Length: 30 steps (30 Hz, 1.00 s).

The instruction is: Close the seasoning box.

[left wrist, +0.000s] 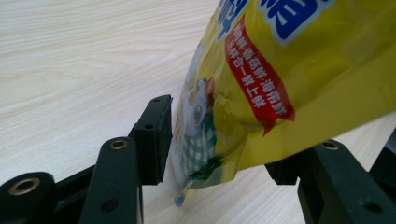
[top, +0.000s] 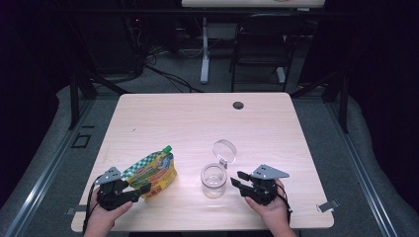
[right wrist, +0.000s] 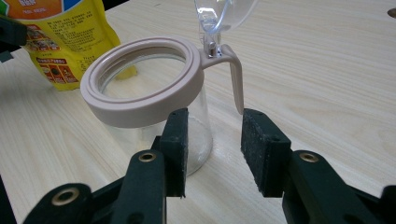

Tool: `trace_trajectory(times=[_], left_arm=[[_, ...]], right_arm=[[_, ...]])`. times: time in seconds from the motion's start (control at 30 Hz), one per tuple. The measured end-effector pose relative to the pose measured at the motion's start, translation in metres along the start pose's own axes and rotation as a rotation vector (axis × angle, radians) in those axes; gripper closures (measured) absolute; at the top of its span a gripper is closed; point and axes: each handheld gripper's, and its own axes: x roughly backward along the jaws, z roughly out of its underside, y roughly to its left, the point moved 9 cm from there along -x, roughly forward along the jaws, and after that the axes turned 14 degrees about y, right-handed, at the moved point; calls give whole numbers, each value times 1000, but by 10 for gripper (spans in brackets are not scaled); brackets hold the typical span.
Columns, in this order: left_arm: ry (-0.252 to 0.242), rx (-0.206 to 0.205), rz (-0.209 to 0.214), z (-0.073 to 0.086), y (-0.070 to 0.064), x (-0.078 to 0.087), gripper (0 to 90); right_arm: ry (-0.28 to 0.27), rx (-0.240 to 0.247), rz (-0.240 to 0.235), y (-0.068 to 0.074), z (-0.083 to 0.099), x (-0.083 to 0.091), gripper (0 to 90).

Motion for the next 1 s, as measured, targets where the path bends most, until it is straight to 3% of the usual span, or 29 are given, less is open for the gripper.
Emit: trace_trajectory(times=[1.0], left_arm=[[44,-27,-13,-8,0,-21,436]], right_arm=[[-2,-1,-3,-1,0,1,619]])
